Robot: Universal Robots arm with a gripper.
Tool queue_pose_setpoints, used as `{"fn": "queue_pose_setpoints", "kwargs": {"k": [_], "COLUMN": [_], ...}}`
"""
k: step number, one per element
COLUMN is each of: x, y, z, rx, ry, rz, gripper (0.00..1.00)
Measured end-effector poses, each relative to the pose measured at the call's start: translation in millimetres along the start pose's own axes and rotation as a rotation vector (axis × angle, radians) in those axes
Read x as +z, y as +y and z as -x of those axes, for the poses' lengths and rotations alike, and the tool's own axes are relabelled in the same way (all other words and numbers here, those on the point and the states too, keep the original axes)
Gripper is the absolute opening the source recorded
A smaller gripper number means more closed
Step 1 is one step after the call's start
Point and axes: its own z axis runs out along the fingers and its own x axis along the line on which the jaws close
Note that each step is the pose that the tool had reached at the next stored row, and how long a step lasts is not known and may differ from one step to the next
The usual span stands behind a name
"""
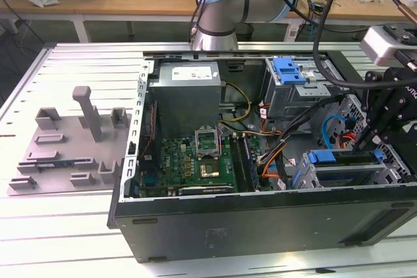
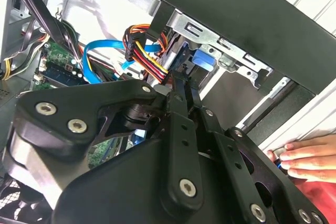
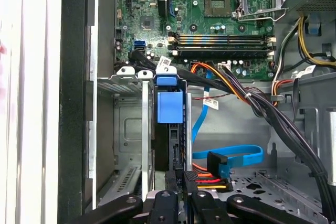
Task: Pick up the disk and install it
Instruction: 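Insert the first disk wire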
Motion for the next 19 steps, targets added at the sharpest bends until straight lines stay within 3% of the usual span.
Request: {"fn": "queue_pose_setpoints", "kwargs": {"k": [19], "x": [6.5], "y": [-0.8], "z": [0.6], "rx": [0.000], "ry": [0.0000], "rz": [0.0000], "gripper": [0.17]}}
